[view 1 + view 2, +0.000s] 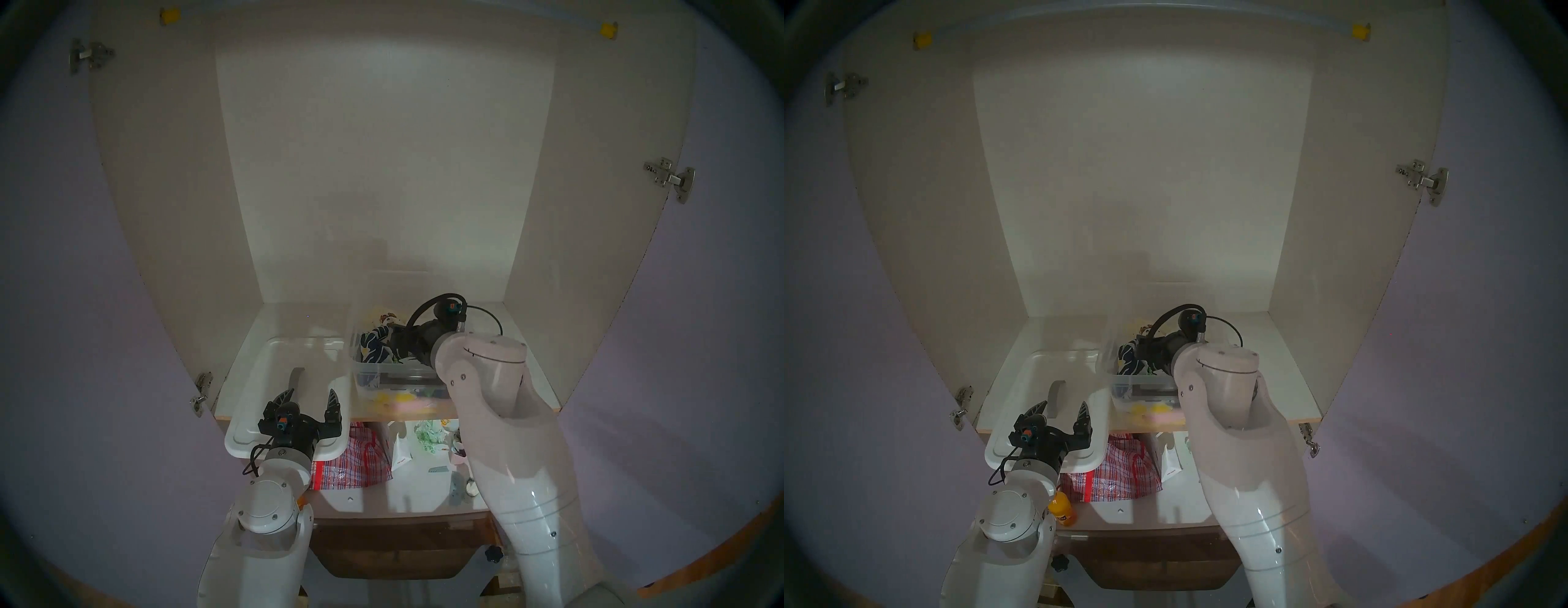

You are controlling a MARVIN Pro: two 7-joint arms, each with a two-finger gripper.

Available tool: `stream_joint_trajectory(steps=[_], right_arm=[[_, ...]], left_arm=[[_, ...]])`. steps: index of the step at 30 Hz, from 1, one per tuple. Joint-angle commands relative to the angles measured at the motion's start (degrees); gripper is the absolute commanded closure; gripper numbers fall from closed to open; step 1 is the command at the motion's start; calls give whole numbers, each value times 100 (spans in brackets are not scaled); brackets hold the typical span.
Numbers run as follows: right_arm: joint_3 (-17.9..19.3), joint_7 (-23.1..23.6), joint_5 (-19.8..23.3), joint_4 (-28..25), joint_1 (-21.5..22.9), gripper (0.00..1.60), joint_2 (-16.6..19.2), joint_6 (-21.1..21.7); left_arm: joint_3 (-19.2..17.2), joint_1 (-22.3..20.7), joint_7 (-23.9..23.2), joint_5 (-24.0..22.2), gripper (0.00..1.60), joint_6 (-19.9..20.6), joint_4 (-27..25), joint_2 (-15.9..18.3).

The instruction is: Take clothing out of the storage bin and put the lid back on the bin

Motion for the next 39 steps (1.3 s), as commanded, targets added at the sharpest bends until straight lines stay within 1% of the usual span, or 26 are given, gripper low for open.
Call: stream_joint_trajectory(steps=[1, 2, 5, 6, 9, 13, 16, 17, 18, 19, 20, 21, 22, 24, 25, 26, 27, 28, 31, 32, 33, 34, 35, 38, 39], right_arm=[[62, -177, 114, 305, 700, 0, -372, 170], [163, -381, 53, 878, 1205, 0, -669, 396], [175, -468, 44, 1006, 1226, 0, -725, 408], [116, -737, 1, 1112, 1185, 0, -722, 251], [181, -1144, 38, 1730, 1515, 0, -1033, 288], [481, -1679, 166, 2442, 1902, 0, -1484, 360], [784, -2107, 123, 2896, 2189, 0, -1828, 275], [784, -2107, 123, 2896, 2189, 0, -1828, 275], [913, -2276, 143, 3188, 2429, 0, -1911, 283], [1002, -2374, 121, 3258, 2449, 0, -1985, 225], [1089, -2469, 144, 3467, 2595, 0, -2025, 263], [1169, -2534, 156, 3574, 2643, 0, -2071, 277], [1294, -2609, 186, 3814, 2813, 0, -2110, 306], [1421, -2568, 214, 4285, 3059, 0, -2054, 295], [1411, -2494, 200, 4406, 3096, 0, -2017, 260], [1448, -2471, 215, 4651, 3249, 0, -1990, 268], [1484, -2465, 215, 5032, 3485, 0, -1953, 224], [1462, -2432, 207, 5028, 3433, 0, -1944, 194], [1491, -2311, 242, 5589, 3730, 0, -1869, 108], [1507, -2253, 264, 5870, 3910, 21, -1837, 64], [1467, -2214, 243, 5824, 3857, 72, -1819, 30], [1470, -2183, 244, 6117, 4056, 132, -1790, -31], [1406, -2110, 210, 6173, 4098, 160, -1767, -123], [1323, -1981, 182, 6121, 4139, 160, -1742, -287], [1268, -1922, 161, 5988, 4114, 160, -1728, -301]], left_arm=[[39, -88, -24, 16, 0, -72, -121, 10], [45, -92, -19, 15, 0, -73, -116, 15], [46, -94, -18, 15, 0, -72, -114, 16], [49, -97, -15, 15, 0, -75, -111, 20], [56, -95, -11, 14, 0, -84, -115, 29], [61, -95, -5, 11, 0, -88, -116, 36], [64, -96, 0, 10, 0, -86, -114, 39], [64, -96, 0, 10, 0, -86, -114, 39], [65, -96, 2, 10, 0, -85, -113, 40], [66, -97, 3, 9, 0, -86, -113, 41], [67, -97, 5, 9, 0, -86, -113, 42], [68, -97, 6, 9, 0, -85, -112, 43], [69, -97, 8, 9, 0, -86, -112, 44], [72, -97, 12, 8, 0, -87, -112, 47], [73, -97, 13, 7, 0, -87, -113, 49], [74, -97, 14, 6, 0, -87, -113, 50], [75, -97, 16, 6, 0, -88, -113, 52], [75, -97, 17, 6, 0, -89, -113, 52], [78, -97, 20, 4, 0, -90, -114, 55], [79, -97, 21, 4, 0, -91, -114, 56], [79, -96, 21, 4, 0, -91, -114, 57], [80, -96, 21, 3, 0, -93, -115, 58], [80, -96, 22, 3, 0, -93, -115, 59], [82, -97, 25, 3, 0, -90, -113, 60], [82, -98, 27, 3, 0, -89, -112, 60]])
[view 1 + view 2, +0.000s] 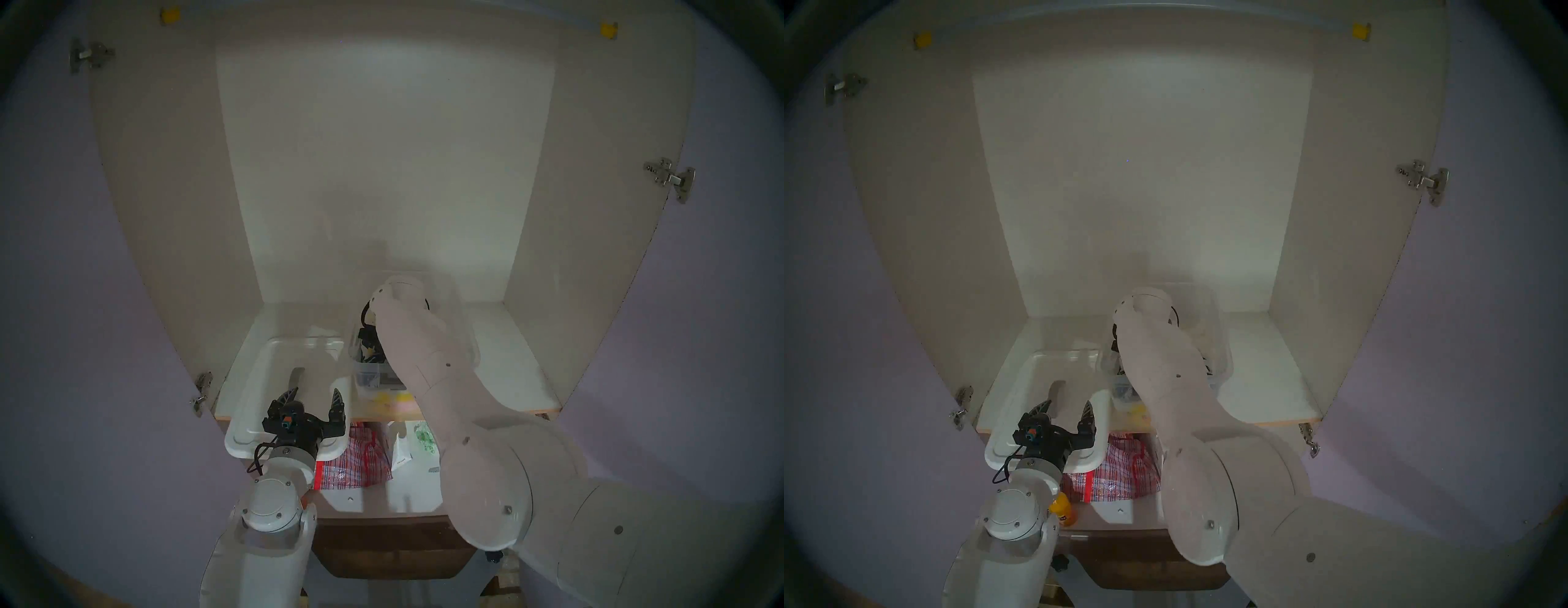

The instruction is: Take clothing out of the storage bin and put the lid back on the bin

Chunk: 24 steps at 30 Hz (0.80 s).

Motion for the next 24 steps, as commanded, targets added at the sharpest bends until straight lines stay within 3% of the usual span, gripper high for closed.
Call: stream_joint_trajectory(steps=[1, 10, 24], right_arm=[[-171, 304, -72, -607, 238, 160, 44, -250], [-24, 465, 89, -1849, 126, 160, 181, -125], [324, 374, 259, -4460, -259, 160, 208, -26]], left_arm=[[5, -64, -22, -4, 0, -82, -143, 11], [9, -74, -6, -2, 0, -65, -126, 9], [15, -67, -6, -9, 0, -88, -139, 21]])
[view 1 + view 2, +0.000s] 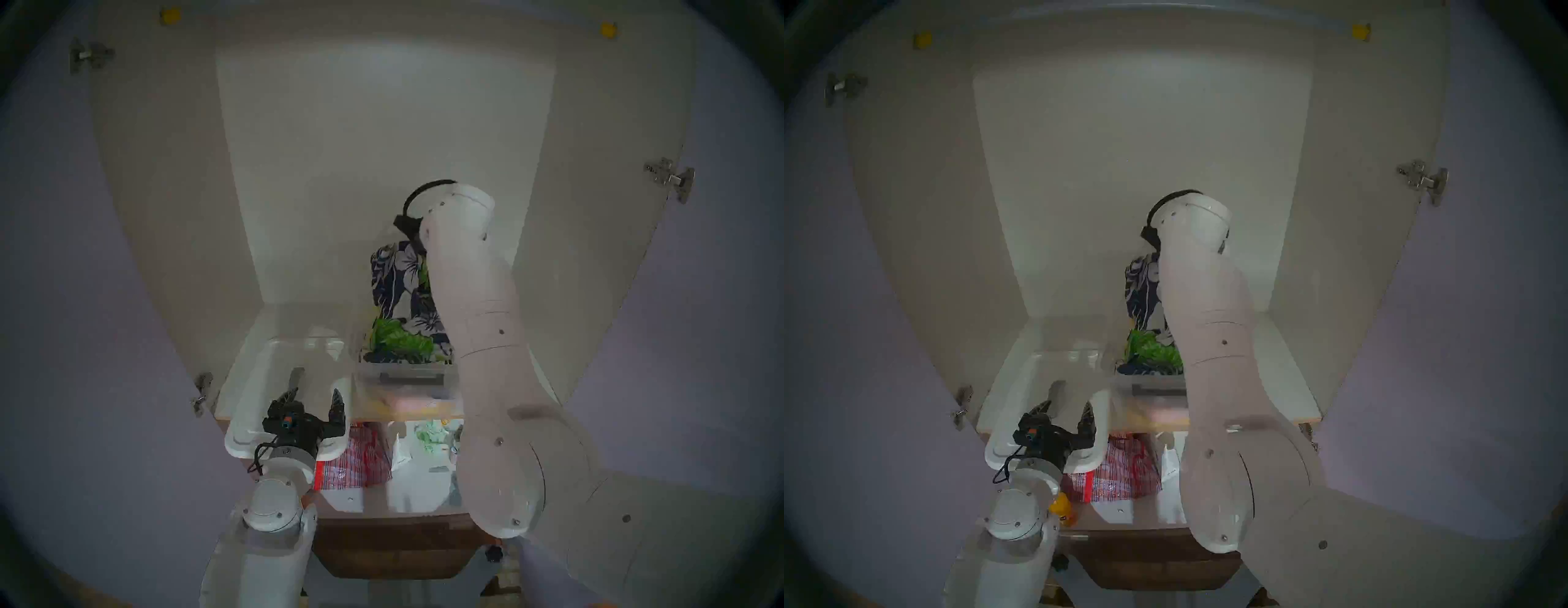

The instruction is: Take clothing out of the storage bin and put the lid back on the bin

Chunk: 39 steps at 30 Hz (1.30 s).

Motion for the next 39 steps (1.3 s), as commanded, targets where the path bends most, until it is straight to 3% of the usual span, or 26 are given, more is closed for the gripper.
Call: stream_joint_trajectory(steps=[1, 5, 11, 17, 21, 23, 24, 25, 34, 39], right_arm=[[68, -41, 77, -792, 0, 160, -104, 85], [128, -183, 81, -1513, 36, 160, -193, 185], [256, -603, -48, -1547, 474, 160, -270, 28], [400, -799, -259, -887, 1051, 160, -71, -488], [293, -1005, -646, -544, 1107, 160, 127, -1002], [366, -1175, -863, -301, 1151, 160, 202, -1505], [366, -1175, -863, -301, 1151, 160, 202, -1505], [496, -1256, -829, -186, 1219, 160, 238, -1489], [1131, -1551, -960, 612, 1658, 160, 734, -2705], [1365, -1569, -946, 1219, 2056, 160, 1103, -2852]], left_arm=[[5, -56, -29, -10, 0, -90, -158, 13], [6, -52, -33, -14, 0, -99, -162, 17], [7, -46, -40, -23, 0, -117, -168, 24], [9, -46, -38, -26, 0, -120, -167, 28], [11, -46, -36, -27, 0, -121, -167, 30], [12, -46, -35, -29, 0, -121, -167, 32], [12, -46, -35, -29, 0, -121, -167, 32], [12, -47, -34, -29, 0, -121, -166, 32], [17, -50, -26, -31, 0, -116, -163, 37], [20, -49, -24, -35, 0, -118, -164, 42]])
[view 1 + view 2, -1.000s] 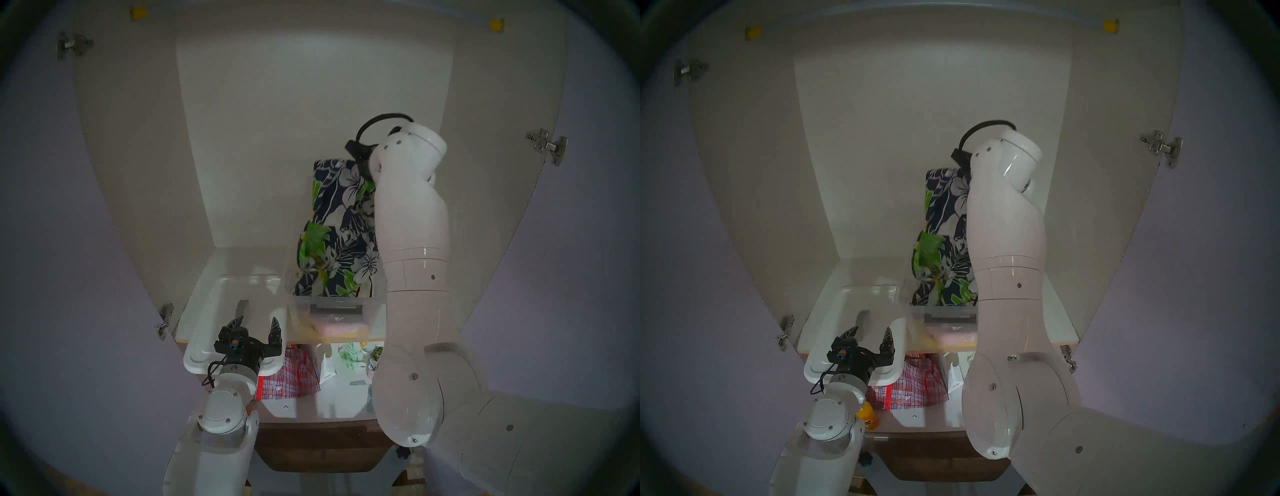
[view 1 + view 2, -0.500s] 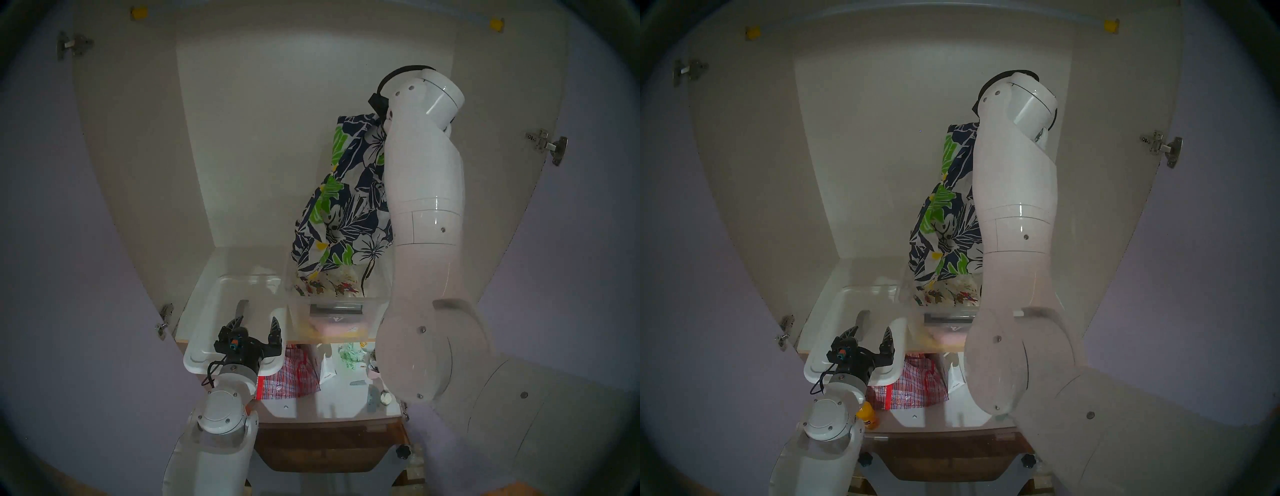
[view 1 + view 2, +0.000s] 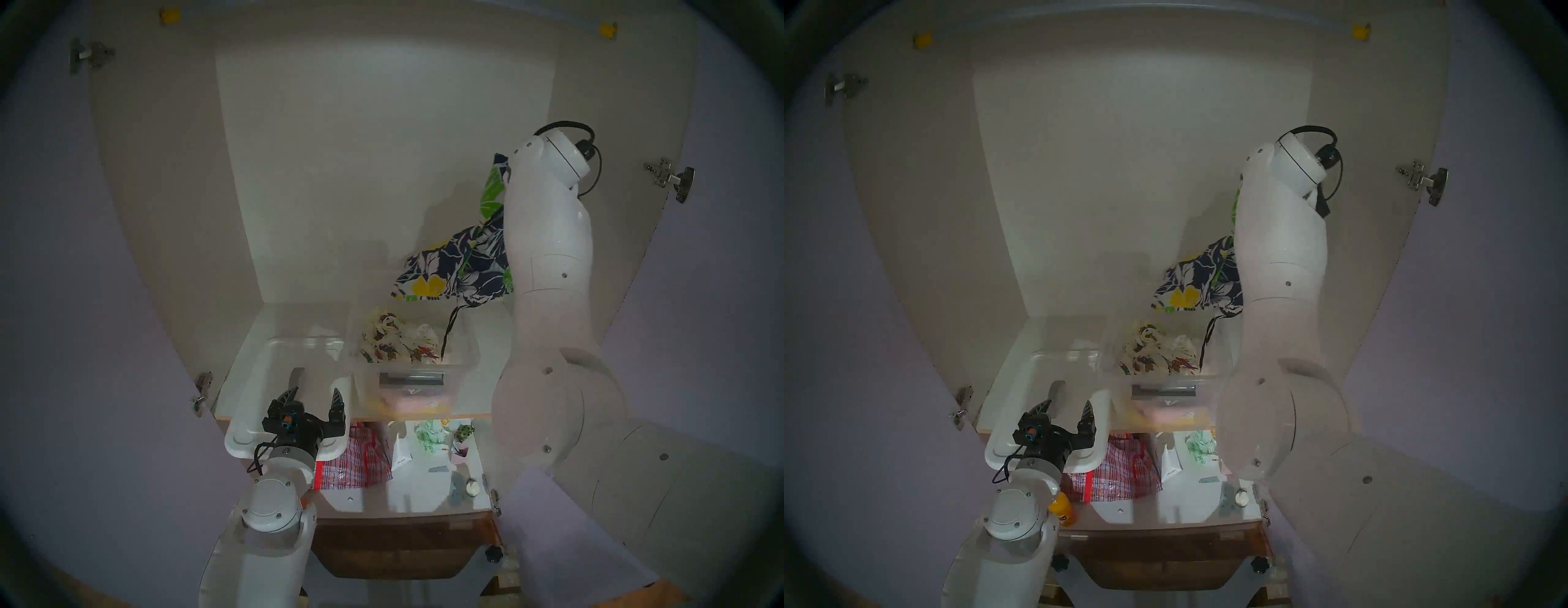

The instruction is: Take clothing out of the storage bin and put the lid back on the bin

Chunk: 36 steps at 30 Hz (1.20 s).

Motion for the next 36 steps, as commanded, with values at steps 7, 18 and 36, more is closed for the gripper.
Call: stream_joint_trajectory(steps=[7, 18, 36], right_arm=[[-233, -72, -396, 785, 329, 160, 425, -741], [-463, -35, -700, 1462, 231, 160, 781, -1448], [-1499, -985, -1217, 3129, -1166, 160, 362, -2041]], left_arm=[[3, -48, -28, -27, 0, -98, -162, 9], [6, -49, -24, -30, 0, -97, -161, 13], [14, -53, -9, -33, 0, -92, -157, 21]])
